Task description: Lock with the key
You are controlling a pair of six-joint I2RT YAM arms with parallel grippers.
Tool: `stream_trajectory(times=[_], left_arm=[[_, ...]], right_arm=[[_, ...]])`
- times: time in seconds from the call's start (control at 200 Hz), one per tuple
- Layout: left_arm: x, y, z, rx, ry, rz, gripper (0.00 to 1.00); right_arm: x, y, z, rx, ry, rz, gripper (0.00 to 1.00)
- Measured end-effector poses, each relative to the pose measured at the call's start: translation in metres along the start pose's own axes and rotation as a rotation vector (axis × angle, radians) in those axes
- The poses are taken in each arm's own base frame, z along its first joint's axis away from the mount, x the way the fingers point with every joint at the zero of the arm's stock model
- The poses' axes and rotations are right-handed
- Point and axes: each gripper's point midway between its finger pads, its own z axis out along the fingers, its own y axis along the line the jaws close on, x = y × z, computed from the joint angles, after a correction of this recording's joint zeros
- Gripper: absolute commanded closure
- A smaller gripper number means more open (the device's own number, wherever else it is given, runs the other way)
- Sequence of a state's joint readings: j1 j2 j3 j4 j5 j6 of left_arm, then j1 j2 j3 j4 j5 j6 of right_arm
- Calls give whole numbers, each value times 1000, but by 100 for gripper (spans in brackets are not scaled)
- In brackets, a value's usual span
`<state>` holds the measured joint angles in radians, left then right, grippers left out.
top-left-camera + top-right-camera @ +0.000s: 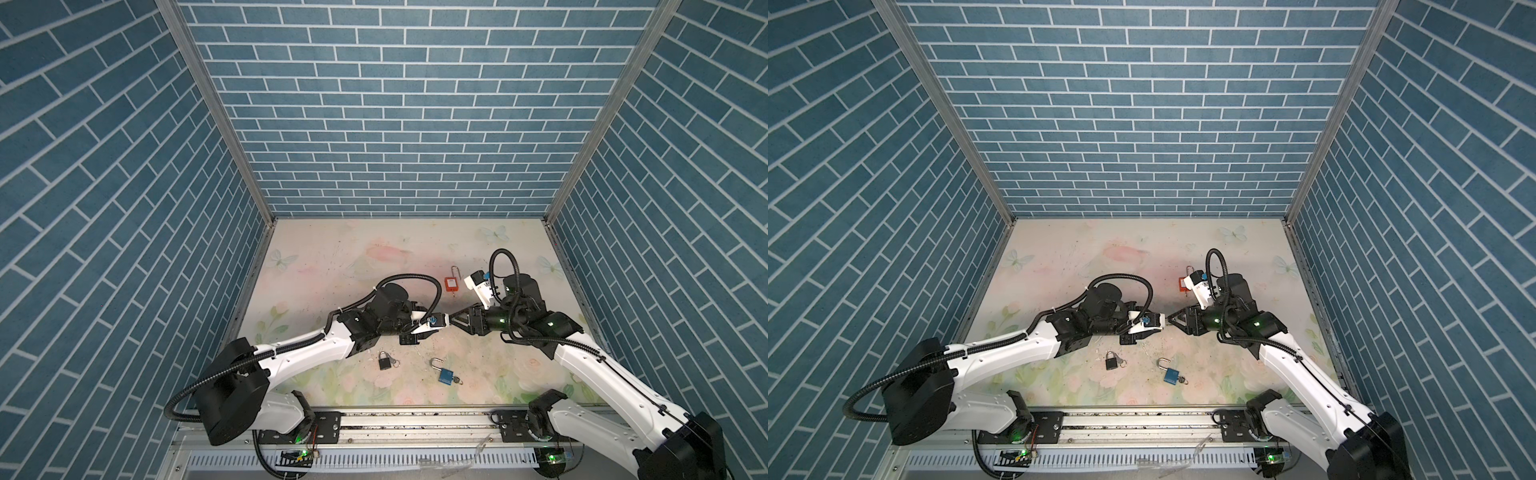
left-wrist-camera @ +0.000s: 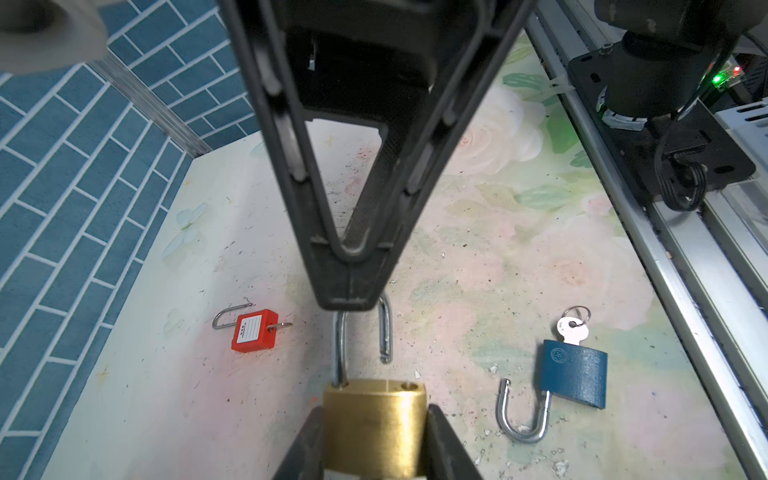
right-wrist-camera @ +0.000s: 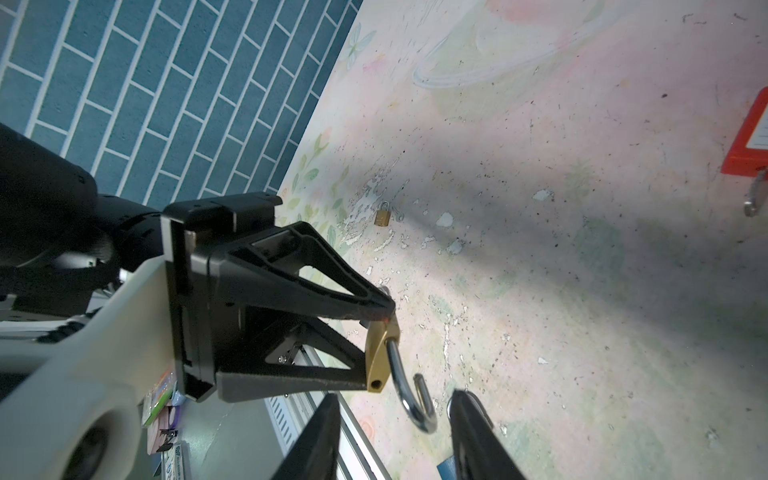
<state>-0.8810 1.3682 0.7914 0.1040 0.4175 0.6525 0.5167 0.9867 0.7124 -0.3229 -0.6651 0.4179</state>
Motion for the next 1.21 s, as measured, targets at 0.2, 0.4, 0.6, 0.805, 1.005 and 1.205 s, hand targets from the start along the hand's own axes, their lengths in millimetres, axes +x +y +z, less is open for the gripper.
stream_trajectory(times=[0.2, 0.4, 0.6, 0.805, 1.005, 1.205], left_arm=[[-3, 0, 0, 4, -12, -6, 93], [-3, 0, 0, 4, -14, -7, 93], [-5, 2, 0, -5, -19, -5, 93], [-3, 10, 0, -48, -7, 1, 94], [2, 17, 3, -138, 24, 41, 94], [3, 25, 3, -199, 44, 59, 94]], right_arm=[[2, -1, 2, -5, 4, 2, 70], [3, -2, 3, -10, 2, 4, 82], [1, -1, 4, -17, -6, 10, 90], [-3, 0, 6, -31, -16, 20, 100], [-8, -2, 10, -38, -24, 43, 100], [-15, -4, 14, -42, -29, 55, 100]])
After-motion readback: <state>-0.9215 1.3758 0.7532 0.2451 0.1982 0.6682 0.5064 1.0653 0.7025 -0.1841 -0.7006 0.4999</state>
